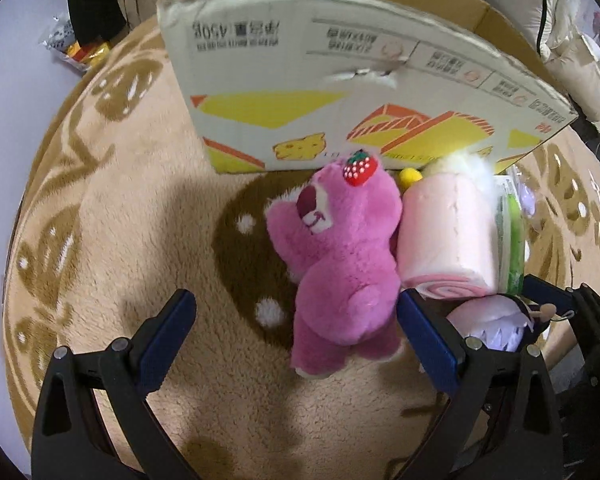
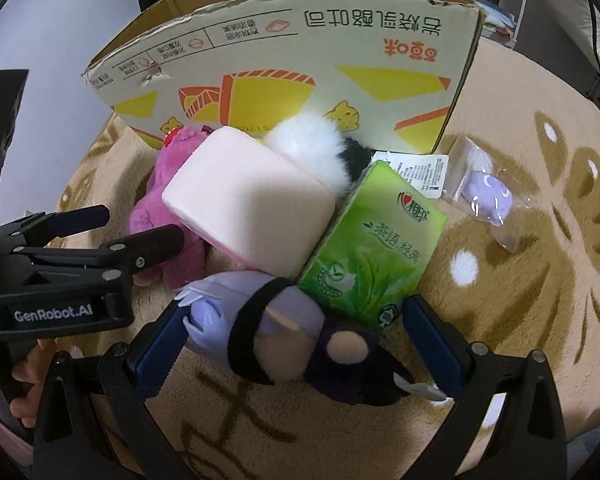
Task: Organize soft objects
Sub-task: 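Grasp the pink bear with the left tool while the right tool grasps the lavender plush, then lift the pink bear and lavender plush and carry them over the box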
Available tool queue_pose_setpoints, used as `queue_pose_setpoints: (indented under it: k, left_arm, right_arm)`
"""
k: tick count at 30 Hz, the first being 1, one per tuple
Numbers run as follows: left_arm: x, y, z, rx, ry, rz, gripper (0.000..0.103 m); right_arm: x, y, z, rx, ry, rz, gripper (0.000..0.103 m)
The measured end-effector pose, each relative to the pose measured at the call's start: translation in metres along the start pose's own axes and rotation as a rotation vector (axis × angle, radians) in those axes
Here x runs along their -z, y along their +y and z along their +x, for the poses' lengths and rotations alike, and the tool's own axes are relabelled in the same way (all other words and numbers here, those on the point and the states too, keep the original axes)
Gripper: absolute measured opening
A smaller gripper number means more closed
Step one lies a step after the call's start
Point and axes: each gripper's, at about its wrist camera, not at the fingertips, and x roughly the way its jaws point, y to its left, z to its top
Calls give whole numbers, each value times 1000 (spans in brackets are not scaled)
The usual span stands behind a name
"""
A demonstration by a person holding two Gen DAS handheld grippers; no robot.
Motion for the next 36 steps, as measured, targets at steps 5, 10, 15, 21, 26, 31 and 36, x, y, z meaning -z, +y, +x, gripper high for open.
queue_pose_setpoints:
  k: [5,10,15,21,26,31,36]
  left_arm:
    - [0,-2,8,-8,23,8,99]
    - [1,-3,12,-6,20,5,100]
    - [0,-7,14,-9,0,19,94]
    - [-1,-25,15,20,-8,77,69]
    - [1,-24,9,48,-35,64,49]
    - [3,-26,5,46,-50,67,46]
    - [15,-24,-16,-9,-128,64,45]
  right_arm:
    - [-2,1,2,3,4,0,103]
    - [-1,2,2,6,5,-3,103]
    - [-1,3,5,6,8,-3,103]
    - [0,7,3,22,13,-15,103]
    - [2,11,-5,24,-5,-32,96]
    - [3,9,-8,2,-4,-26,86]
    - [9,1,-20,-22,-10,-9,81]
